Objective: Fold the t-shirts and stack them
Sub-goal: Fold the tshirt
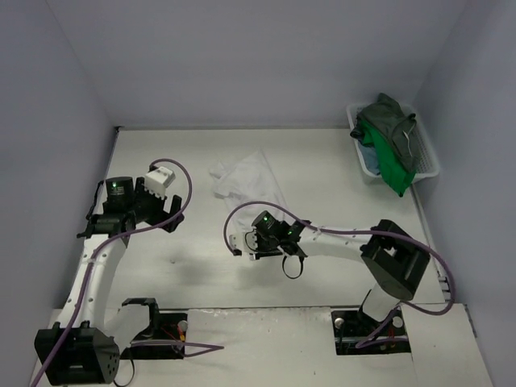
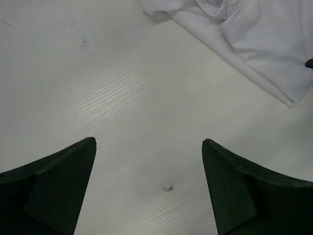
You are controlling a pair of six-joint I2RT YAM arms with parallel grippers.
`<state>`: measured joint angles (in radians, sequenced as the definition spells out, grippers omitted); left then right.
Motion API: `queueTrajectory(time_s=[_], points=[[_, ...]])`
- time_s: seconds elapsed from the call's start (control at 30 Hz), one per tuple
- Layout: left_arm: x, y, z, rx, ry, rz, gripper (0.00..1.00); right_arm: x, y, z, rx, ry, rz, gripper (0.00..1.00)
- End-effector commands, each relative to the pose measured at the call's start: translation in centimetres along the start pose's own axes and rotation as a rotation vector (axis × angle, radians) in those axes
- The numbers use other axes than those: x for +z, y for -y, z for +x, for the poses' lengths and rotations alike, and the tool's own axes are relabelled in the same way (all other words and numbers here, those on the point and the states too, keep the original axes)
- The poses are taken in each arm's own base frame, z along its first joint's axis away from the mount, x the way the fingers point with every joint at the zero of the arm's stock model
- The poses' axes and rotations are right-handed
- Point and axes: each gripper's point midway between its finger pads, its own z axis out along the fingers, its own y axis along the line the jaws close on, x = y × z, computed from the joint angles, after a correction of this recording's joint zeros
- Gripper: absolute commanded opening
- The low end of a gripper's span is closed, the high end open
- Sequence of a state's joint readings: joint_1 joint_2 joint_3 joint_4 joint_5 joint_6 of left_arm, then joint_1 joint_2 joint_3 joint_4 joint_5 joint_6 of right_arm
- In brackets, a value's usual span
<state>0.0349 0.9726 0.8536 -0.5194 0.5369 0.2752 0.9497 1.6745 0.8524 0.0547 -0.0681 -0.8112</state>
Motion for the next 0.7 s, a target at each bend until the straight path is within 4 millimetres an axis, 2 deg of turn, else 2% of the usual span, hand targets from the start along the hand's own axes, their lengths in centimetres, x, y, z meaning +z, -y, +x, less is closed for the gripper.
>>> queueTrajectory(time_s=[0.0, 0.07, 0.1, 0.17, 0.27, 0.3, 0.33, 0.4, 0.43, 0.5, 0.57, 0.6, 0.63, 0.67], points=[[1.3, -0.5, -3.0, 0.0, 0.039, 0.049, 0.83, -5.5, -0.3, -1.4, 0.032, 0.047, -0.053, 0.0], [2.5, -0.6, -3.9, -0.01, 0.022, 0.079, 0.83, -6.7, -0.3, -1.6, 0.033, 0.056, -0.055, 0.0], [2.3, -0.6, -4.8, 0.003, 0.042, 0.078, 0.83, -7.0, -0.3, -1.6, 0.033, 0.058, -0.057, 0.0], [4.2, -0.2, -5.2, 0.012, 0.005, 0.115, 0.83, -7.8, -0.1, -2.0, 0.036, 0.072, -0.054, 0.0], [6.6, 0.1, -7.4, 0.067, 0.004, 0.132, 0.83, -8.8, 0.0, -2.3, 0.041, 0.082, -0.054, 0.0], [7.1, 0.1, -9.0, 0.088, 0.026, 0.131, 0.83, -9.2, 0.0, -2.3, 0.043, 0.083, -0.052, 0.0], [8.7, 0.9, -9.0, 0.099, 0.002, 0.165, 0.83, -9.3, 0.0, -2.3, 0.045, 0.083, -0.05, 0.0], [11.0, 1.3, -10.2, 0.11, -0.006, 0.186, 0.83, -9.2, -0.2, -2.0, 0.047, 0.072, -0.057, 0.0], [12.0, 2.4, -10.6, 0.111, -0.013, 0.211, 0.83, -9.2, -0.3, -1.9, 0.048, 0.071, -0.06, 0.0], [14.3, 2.9, -11.4, 0.098, -0.026, 0.237, 0.83, -9.1, -0.6, -1.7, 0.05, 0.066, -0.069, 0.0], [15.9, 3.9, -11.8, 0.101, -0.038, 0.262, 0.83, -9.2, -0.7, -1.6, 0.05, 0.064, -0.073, 0.0], [17.3, 3.9, -11.2, 0.092, -0.056, 0.271, 0.83, -9.3, -0.7, -1.5, 0.049, 0.061, -0.072, 0.0], [18.0, 3.9, -12.3, 0.088, -0.026, 0.274, 0.83, -9.4, -0.7, -1.5, 0.049, 0.061, -0.07, 0.0], [18.5, 4.0, -12.7, 0.079, -0.019, 0.279, 0.77, -9.4, -0.5, -1.5, 0.048, 0.06, -0.065, 0.0]])
